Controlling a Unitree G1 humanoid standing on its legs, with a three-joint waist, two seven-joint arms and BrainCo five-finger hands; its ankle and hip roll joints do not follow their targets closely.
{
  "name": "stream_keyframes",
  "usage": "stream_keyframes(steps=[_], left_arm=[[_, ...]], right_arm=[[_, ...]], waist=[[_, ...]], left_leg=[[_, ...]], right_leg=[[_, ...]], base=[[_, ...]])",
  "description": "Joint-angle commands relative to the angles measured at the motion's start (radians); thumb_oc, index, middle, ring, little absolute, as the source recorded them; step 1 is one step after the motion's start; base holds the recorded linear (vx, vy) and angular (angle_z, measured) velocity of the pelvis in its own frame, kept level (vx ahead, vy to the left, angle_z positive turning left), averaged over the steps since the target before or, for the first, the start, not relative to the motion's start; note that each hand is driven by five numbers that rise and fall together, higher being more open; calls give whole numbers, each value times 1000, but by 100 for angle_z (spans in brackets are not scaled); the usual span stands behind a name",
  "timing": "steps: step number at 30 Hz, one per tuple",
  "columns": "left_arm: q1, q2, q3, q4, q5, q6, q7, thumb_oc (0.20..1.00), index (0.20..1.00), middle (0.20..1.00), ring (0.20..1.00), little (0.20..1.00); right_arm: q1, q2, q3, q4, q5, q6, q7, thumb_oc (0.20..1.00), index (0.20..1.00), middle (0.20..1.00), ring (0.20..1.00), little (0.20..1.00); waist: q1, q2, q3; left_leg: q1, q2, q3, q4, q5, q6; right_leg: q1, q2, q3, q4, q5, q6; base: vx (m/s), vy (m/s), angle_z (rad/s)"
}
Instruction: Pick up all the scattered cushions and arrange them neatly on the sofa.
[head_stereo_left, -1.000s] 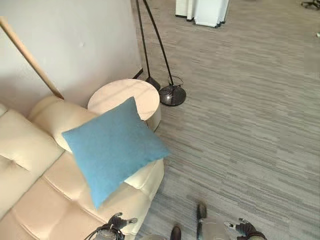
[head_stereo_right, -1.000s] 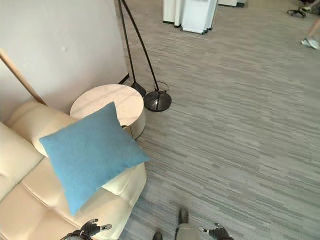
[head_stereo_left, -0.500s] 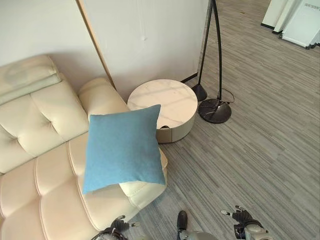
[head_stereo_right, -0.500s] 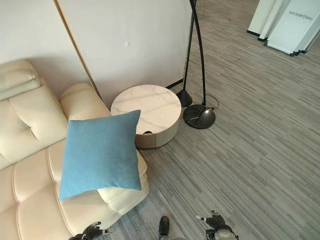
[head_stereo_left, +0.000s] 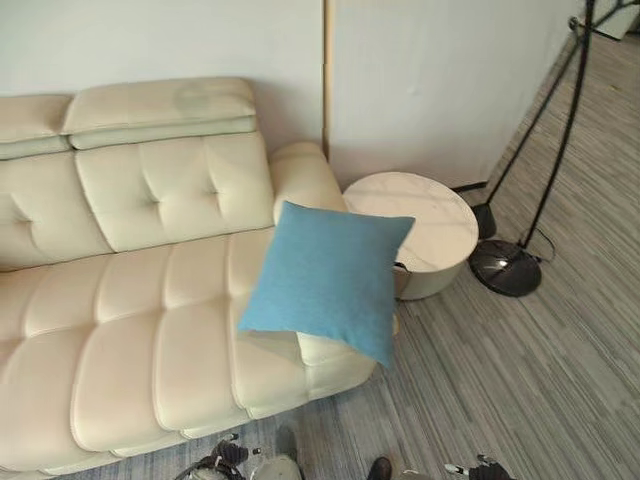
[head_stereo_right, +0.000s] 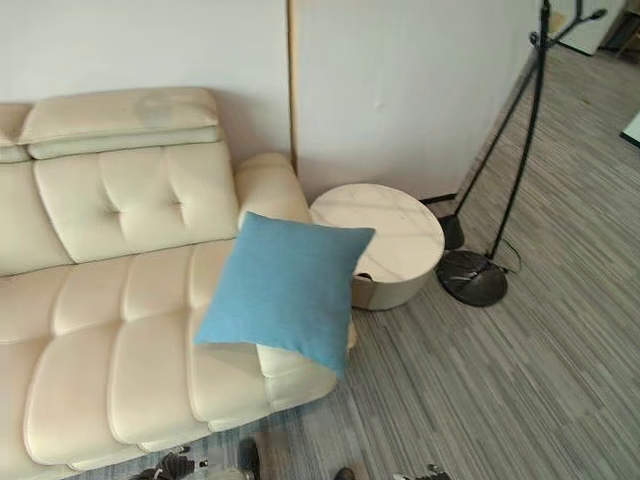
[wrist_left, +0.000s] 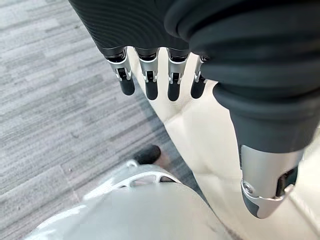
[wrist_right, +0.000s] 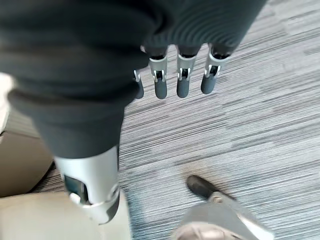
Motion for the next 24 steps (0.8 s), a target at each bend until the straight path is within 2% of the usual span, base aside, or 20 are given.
stream_keyframes(steps=[1,4,5,7,8,10,11,12,14,17,21,24], left_arm=[[-14,25,21,-22,13,-4,3,1000,1000,1000,1000,1000],[-26,33,25,-36,5,-5,8,1000,1000,1000,1000,1000],[-36,36,23,-40,1,-6,10,1000,1000,1000,1000,1000],[-43,40,22,-38,-8,-9,13,1000,1000,1000,1000,1000],[-44,38,26,-34,-21,-11,13,1000,1000,1000,1000,1000],[-49,36,31,-29,-36,-15,14,1000,1000,1000,1000,1000],[-55,33,36,-26,-55,-18,14,1000,1000,1000,1000,1000],[-62,29,46,-26,-93,-21,8,1000,1000,1000,1000,1000],[-71,28,60,-27,-131,-26,9,1000,1000,1000,1000,1000],[-84,41,97,-15,-175,-27,13,1000,1000,1000,1000,1000],[-103,75,127,-13,-211,-25,11,1000,1000,1000,1000,1000],[-182,163,148,-22,-274,-26,9,1000,1000,1000,1000,1000]], right_arm=[[-41,-12,-3,-12,-15,-13,10,1000,1000,1000,1000,1000],[-43,-3,-3,-16,-23,-7,15,1000,1000,1000,1000,1000],[-48,-3,-7,-19,-23,-5,16,1000,1000,1000,1000,1000],[-47,3,-14,-20,-17,-5,16,1000,1000,1000,1000,1000],[-40,9,-16,-8,-10,-4,17,1000,1000,1000,1000,1000],[-39,10,-18,1,-4,-5,17,1000,1000,1000,1000,1000],[-41,12,-20,4,4,-4,16,1000,1000,1000,1000,1000],[-42,13,-26,11,20,-2,13,1000,1000,1000,1000,1000],[-40,16,-31,22,25,1,11,1000,1000,1000,1000,1000],[-22,5,-45,73,4,16,-15,1000,1000,1000,1000,1000],[-20,-28,-63,77,8,18,-21,1000,1000,1000,1000,1000],[-46,-119,-90,35,27,17,-31,1000,1000,1000,1000,1000]], waist=[[11,-17,9],[7,-18,15],[-6,-9,27],[-19,1,34],[-28,0,39],[-35,0,37],[-44,-4,42],[-56,-12,48],[-69,-18,57],[-80,-40,27],[-88,-38,14],[-106,-32,16]], left_leg=[[-51,4,-52,-10,25,-37],[-13,-29,-65,-41,-4,-6],[2,-42,-75,-51,-16,10],[13,-47,-90,-60,-24,17],[26,-59,-110,-62,-32,17],[23,-63,-125,-62,-33,14],[28,-69,-139,-62,-38,12],[37,-78,-160,-62,-46,7],[47,-79,-179,-62,-51,2],[63,-73,-184,-62,-64,-12],[69,-56,-181,-62,-68,-22],[54,-39,-184,-62,-67,-38]], right_leg=[[115,5,21,-73,-57,64],[35,-38,47,98,-45,97],[-12,-60,66,205,-25,123],[-64,-58,113,276,-16,120],[-71,-45,149,236,-35,106],[-80,-30,183,154,-18,97],[-88,-18,217,96,4,97],[-115,-6,268,-2,53,105],[-147,4,301,-47,90,111],[-92,2,295,-149,122,109],[-73,6,284,-166,122,104],[-76,12,276,-166,115,98]], base=[[100,172,17],[27,210,18],[-12,205,-2],[27,135,17],[84,32,34],[90,-40,28],[129,-105,23],[137,-114,25],[145,-115,39],[221,-150,45],[142,-107,13],[68,-102,-2]])
